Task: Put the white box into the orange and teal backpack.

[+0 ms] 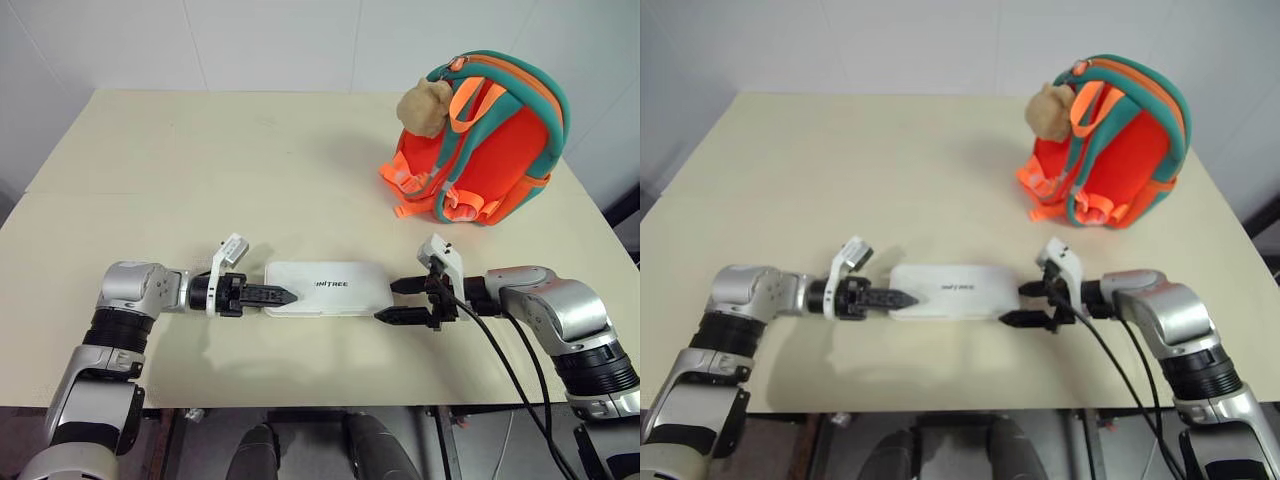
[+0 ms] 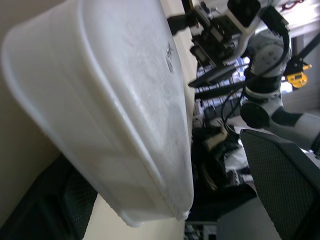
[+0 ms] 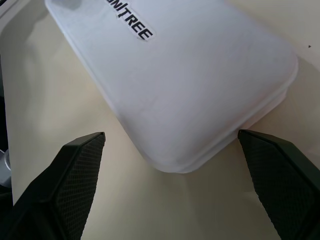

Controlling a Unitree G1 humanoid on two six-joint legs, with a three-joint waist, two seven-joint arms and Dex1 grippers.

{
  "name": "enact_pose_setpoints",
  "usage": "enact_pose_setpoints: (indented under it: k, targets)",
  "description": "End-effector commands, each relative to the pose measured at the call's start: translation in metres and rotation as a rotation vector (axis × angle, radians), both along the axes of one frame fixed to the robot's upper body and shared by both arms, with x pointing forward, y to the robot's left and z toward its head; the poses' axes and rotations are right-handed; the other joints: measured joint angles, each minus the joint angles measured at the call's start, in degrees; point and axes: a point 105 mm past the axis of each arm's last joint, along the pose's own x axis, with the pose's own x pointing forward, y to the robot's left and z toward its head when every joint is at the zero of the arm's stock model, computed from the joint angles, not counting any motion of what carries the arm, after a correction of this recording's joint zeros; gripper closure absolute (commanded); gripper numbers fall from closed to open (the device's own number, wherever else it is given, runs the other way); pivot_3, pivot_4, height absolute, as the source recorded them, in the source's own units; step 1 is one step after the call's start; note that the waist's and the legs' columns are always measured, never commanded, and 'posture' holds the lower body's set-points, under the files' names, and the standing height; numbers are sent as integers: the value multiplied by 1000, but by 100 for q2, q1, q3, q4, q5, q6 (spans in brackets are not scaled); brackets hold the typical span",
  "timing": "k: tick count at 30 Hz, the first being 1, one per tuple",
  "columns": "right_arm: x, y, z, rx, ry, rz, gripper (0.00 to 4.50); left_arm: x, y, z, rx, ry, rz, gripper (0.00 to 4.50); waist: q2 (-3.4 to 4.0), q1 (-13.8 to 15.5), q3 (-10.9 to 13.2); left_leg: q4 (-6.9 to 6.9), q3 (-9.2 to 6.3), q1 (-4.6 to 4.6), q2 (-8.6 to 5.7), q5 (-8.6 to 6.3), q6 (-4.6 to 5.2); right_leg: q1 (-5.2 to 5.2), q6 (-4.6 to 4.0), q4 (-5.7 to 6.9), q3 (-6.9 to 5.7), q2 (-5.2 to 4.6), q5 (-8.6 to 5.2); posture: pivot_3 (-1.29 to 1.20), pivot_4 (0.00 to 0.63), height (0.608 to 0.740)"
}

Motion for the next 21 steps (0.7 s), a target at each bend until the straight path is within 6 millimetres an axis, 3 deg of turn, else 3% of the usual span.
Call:
enact_pose_setpoints:
  k: [1,5,15,21]
  targets:
    - [-5,2,7,3,-42,41,0,-6,-4,9,-40,-10,-41,48,0,-8,0,0,0,0,0,0,0,0,0,1,0,1,0,0,150,740]
    - [-6,2,5,6,-50,45,0,-6,-4,7,-41,-9,-33,224,0,-19,0,2,0,1,0,0,0,0,0,2,0,1,0,0,150,740]
    - [-7,3,4,17,-58,44,0,7,-3,5,-71,-44,88,2986,0,-9,0,4,-1,2,1,1,-1,0,0,4,0,0,0,0,150,740]
    - [-7,5,5,29,-54,44,0,1,-5,5,-97,-16,91,2997,0,-17,0,3,-1,1,1,1,-1,-1,0,5,0,0,0,0,150,740]
